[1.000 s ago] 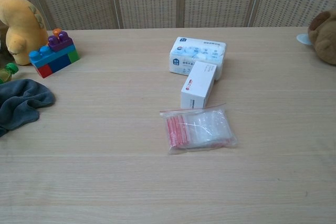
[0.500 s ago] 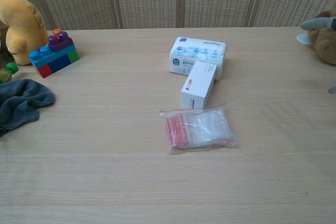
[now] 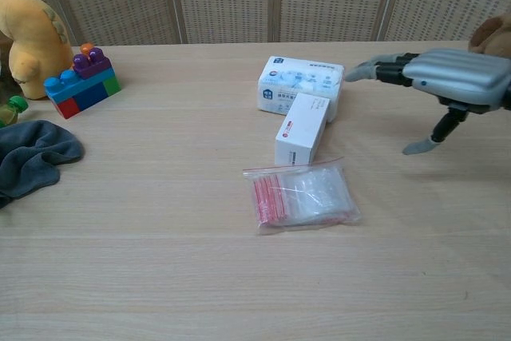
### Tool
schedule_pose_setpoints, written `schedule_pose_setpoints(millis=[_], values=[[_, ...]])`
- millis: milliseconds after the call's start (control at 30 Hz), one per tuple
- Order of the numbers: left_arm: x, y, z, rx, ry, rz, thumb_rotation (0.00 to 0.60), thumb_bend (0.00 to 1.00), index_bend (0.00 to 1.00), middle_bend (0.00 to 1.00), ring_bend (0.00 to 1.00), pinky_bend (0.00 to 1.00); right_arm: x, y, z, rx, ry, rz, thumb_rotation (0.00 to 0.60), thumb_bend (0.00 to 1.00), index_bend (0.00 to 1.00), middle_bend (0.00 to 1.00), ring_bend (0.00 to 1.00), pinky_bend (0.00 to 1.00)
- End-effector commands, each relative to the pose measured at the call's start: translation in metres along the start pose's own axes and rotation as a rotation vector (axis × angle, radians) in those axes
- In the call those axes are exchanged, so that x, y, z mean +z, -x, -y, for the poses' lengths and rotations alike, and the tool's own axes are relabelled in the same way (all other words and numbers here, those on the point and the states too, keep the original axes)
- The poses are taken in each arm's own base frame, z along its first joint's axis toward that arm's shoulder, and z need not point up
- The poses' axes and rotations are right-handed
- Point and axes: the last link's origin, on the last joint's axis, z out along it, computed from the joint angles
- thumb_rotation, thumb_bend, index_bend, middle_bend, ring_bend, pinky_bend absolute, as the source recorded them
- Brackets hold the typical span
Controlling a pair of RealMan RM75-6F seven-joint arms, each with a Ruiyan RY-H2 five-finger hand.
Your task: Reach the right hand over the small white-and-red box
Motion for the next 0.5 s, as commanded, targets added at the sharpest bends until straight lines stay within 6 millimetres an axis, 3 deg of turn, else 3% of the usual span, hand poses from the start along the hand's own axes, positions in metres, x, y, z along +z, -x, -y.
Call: schedule_pose_setpoints(millis=[33, 300, 500], values=[[0.002, 0.000, 0.002, 0.003, -0.014, -0.006, 0.600, 0.00, 0.03, 0.00, 0.00, 0.00, 0.028, 0.003, 0.017, -0.028, -0.102, 0.016, 0.600, 0.00, 0.00, 0.00, 0.00, 0.08], [0.005, -0.001, 0.007, 0.003, -0.037, -0.013, 0.600, 0.00, 0.03, 0.00, 0.00, 0.00, 0.068, 0.005, 0.040, -0.141, -0.239, 0.053, 0.600, 0.00, 0.00, 0.01, 0.00, 0.12], [0.006, -0.002, 0.007, -0.003, -0.038, -0.014, 0.600, 0.00, 0.03, 0.00, 0.00, 0.00, 0.091, 0.003, 0.035, -0.244, -0.235, 0.112, 0.600, 0.01, 0.00, 0.01, 0.00, 0.14]])
